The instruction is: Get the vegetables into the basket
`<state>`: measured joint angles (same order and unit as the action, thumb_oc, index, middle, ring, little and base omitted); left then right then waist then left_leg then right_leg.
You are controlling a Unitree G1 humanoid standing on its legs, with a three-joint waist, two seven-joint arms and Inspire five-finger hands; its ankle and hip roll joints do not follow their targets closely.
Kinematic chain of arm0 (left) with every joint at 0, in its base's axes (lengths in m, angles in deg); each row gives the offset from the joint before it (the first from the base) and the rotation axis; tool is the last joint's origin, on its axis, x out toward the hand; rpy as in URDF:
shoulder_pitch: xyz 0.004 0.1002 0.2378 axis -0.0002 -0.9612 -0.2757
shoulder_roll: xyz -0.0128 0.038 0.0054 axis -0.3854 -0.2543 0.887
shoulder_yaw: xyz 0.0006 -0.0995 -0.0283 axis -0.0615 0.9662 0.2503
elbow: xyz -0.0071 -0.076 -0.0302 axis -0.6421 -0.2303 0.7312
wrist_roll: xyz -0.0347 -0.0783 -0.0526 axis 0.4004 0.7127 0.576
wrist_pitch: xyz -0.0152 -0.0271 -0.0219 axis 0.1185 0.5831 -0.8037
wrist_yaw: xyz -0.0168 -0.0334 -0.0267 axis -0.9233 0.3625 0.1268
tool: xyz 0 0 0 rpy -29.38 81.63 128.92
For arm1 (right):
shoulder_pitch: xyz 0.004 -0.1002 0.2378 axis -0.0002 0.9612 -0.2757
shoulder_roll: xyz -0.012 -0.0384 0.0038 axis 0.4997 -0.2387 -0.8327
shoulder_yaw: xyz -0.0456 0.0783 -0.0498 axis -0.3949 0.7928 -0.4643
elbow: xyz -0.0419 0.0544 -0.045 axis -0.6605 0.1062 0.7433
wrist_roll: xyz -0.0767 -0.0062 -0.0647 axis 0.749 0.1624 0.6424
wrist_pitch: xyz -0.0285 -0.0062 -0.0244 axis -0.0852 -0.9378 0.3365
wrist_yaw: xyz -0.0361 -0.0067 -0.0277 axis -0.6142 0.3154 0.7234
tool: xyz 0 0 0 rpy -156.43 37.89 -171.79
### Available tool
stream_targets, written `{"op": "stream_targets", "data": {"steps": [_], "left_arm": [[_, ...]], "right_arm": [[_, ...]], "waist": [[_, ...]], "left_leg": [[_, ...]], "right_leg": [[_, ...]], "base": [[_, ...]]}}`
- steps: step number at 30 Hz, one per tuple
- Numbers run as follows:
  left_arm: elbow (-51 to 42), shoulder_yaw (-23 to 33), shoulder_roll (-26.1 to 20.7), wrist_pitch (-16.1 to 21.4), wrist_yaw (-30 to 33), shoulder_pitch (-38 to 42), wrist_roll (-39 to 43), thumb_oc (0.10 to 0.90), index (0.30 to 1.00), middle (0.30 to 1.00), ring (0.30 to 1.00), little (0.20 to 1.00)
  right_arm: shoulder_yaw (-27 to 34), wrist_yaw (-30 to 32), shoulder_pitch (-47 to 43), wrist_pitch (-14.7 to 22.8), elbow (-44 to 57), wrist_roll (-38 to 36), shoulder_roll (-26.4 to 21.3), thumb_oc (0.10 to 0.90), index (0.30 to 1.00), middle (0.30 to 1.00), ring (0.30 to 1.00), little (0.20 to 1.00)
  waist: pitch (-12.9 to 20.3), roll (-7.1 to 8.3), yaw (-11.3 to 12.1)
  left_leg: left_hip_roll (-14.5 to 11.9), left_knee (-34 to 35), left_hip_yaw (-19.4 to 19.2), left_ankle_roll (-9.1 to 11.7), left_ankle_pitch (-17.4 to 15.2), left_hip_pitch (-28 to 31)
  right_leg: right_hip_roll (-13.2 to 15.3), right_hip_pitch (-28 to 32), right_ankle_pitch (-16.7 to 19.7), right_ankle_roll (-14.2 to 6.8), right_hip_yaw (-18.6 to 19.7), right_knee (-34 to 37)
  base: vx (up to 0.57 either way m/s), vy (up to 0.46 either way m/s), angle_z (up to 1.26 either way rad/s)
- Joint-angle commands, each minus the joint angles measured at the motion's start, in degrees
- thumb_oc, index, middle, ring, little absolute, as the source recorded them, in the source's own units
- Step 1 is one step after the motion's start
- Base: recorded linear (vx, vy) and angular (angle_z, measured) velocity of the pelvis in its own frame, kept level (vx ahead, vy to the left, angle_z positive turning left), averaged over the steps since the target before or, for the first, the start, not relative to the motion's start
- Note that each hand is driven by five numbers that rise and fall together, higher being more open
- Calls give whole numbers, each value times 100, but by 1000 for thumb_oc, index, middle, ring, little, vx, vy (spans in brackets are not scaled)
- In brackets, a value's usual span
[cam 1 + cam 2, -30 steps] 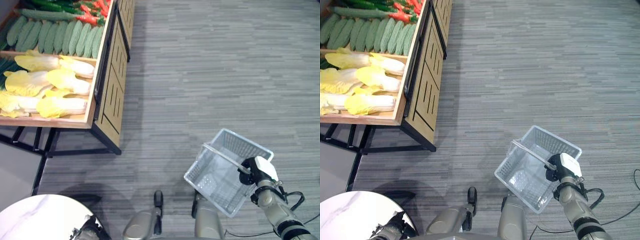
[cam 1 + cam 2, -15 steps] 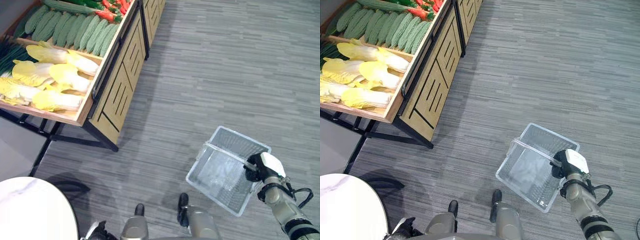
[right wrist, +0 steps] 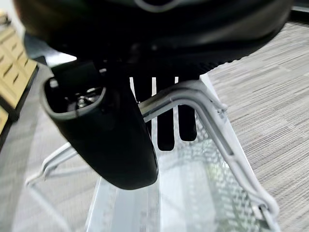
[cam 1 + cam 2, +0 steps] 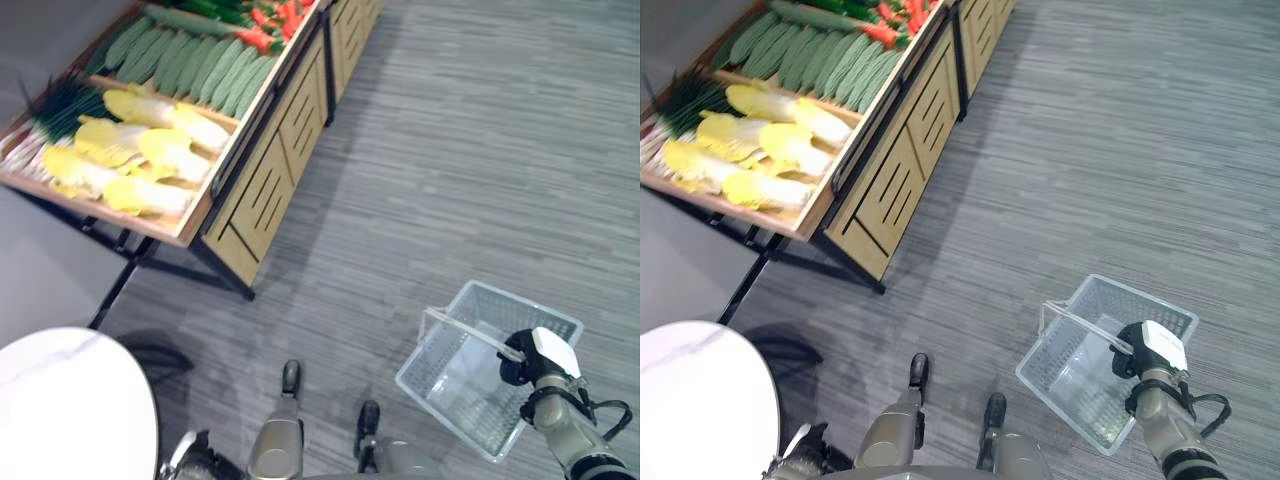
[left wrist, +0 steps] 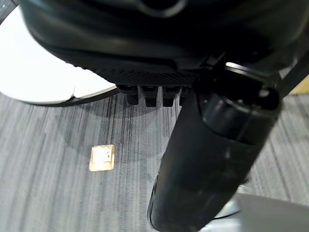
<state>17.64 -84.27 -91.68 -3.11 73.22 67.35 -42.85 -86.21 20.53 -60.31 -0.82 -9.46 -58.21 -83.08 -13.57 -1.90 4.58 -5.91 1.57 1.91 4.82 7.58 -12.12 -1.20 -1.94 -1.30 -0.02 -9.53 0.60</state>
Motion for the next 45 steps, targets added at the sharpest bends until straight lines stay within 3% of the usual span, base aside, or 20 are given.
{"op": "stream_targets", "data": {"steps": [1, 8, 10, 14, 17, 19, 24, 27, 28, 32, 38, 41, 42, 43, 45], "left_arm": [[56, -109, -450, 22, 150, 288, -269, 900, 1000, 1000, 1000, 1000], [15, -77, -605, 50, 183, 368, -263, 900, 1000, 1000, 1000, 1000], [-17, -47, -676, 47, 192, 378, -282, 900, 1000, 1000, 1000, 1000], [-23, -45, -730, 35, 182, 391, -318, 900, 1000, 1000, 1000, 1000], [-157, -71, -794, 29, 171, 400, -363, 900, 1000, 1000, 1000, 1000], [-152, -68, -808, 32, 181, 438, -333, 900, 1000, 1000, 1000, 1000], [-109, -83, -819, 30, 217, 582, -259, 900, 1000, 1000, 1000, 1000], [-83, -84, -805, 21, 221, 611, -276, 900, 1000, 1000, 1000, 1000], [-40, -22, -795, 7, 215, 604, -286, 900, 1000, 1000, 1000, 1000], [94, 67, -714, 6, 190, 517, -280, 900, 1000, 1000, 1000, 1000], [106, 66, -579, -10, 163, 373, -216, 900, 1000, 1000, 1000, 1000], [129, 17, -495, -35, 179, 411, -179, 900, 1000, 1000, 1000, 1000], [129, 16, -493, -35, 179, 413, -179, 900, 1000, 1000, 1000, 1000], [115, -2, -471, -34, 187, 438, -176, 900, 1000, 1000, 1000, 1000], [86, -86, -410, -37, 204, 544, -190, 900, 1000, 1000, 1000, 1000]], "right_arm": [[411, 407, -156, 115, 501, 60, -443, 400, 300, 300, 300, 300], [266, 456, -446, 102, 297, -8, -206, 400, 300, 300, 300, 300], [247, 450, -472, 104, 290, -12, -139, 400, 300, 300, 300, 300], [212, 445, -526, 92, 245, -21, -98, 400, 300, 300, 300, 300], [133, 445, -578, 116, 245, 3, -70, 400, 300, 300, 300, 300], [92, 448, -600, 126, 199, 5, -45, 400, 300, 300, 300, 300], [62, 500, -628, 147, 276, 16, -34, 400, 300, 300, 300, 300], [68, 511, -633, 154, 311, -4, -46, 400, 300, 300, 300, 300], [89, 512, -599, 142, 410, 9, -72, 400, 300, 300, 300, 300], [76, 434, -466, 149, 548, 83, -123, 400, 300, 300, 300, 300], [129, 356, -366, 152, 534, 54, -310, 400, 300, 300, 300, 300], [199, 456, -343, 172, 572, -4, -480, 400, 300, 300, 300, 300], [201, 456, -342, 172, 573, -5, -483, 400, 300, 300, 300, 300], [226, 484, -324, 171, 544, -16, -515, 400, 300, 300, 300, 300], [354, 564, -195, 155, 531, -82, -579, 400, 300, 300, 300, 300]], "waist": [[251, 260, -6], [190, 473, 42], [161, 548, 33], [128, 577, 29], [50, 496, 18], [-6, 468, -17], [-144, 459, -176], [-200, 466, -267], [-220, 493, -329], [-88, 522, -376], [151, 357, -373], [181, 270, -393], [182, 267, -398], [174, 260, -410], [87, 279, -471]], "left_leg": [[169, -235, -169, -163, -66, 6], [401, -617, -474, -414, -504, -14], [505, -677, -517, -514, -637, -1], [580, -640, -528, -597, -702, 54], [637, -572, -528, -752, -812, 290], [656, -545, -503, -786, -882, 457], [671, -508, -363, -724, -1066, 836], [664, -539, -263, -651, -1215, 1016], [667, -627, -169, -569, -1375, 1176], [611, -733, 124, -442, -1611, 1537], [216, -840, 464, -224, -1346, 1750], [15, -1121, 450, -66, -881, 1592], [13, -1125, 458, -64, -882, 1587], [-20, -1293, 363, -26, -762, 1490], [-205, -1984, -282, 37, -393, 1075]], "right_leg": [[974, -39, -129, -765, 515, -658], [1251, -215, 266, -996, 757, -741], [1343, -272, 545, -1059, 792, -801], [1368, -354, 723, -1100, 823, -995], [1309, -634, 814, -1005, 747, -1911], [1250, -831, 866, -968, 701, -2147], [1159, -1408, 777, -924, 492, -1572], [1169, -1509, 872, -997, 511, -1054], [1211, -1624, 1062, -1074, 620, -677], [1097, -1714, 1068, -1037, 692, -834], [824, -1566, 601, -780, 290, -1243], [723, -1461, 370, -635, 127, -1281], [724, -1460, 369, -633, 119, -1280], [720, -1396, 316, -591, 71, -1246], [755, -1079, 165, -439, -148, -1104]], "base": [[91, 152, -34], [96, 183, -25], [107, 176, -1], [82, 153, -10], [106, 189, -7], [108, 100, -10], [160, -44, 3], [221, -125, 37], [198, -107, 52], [408, -306, 52], [242, -277, 40], [162, -266, 31], [78, -145, 20], [118, -208, 27], [154, -275, 40]]}}
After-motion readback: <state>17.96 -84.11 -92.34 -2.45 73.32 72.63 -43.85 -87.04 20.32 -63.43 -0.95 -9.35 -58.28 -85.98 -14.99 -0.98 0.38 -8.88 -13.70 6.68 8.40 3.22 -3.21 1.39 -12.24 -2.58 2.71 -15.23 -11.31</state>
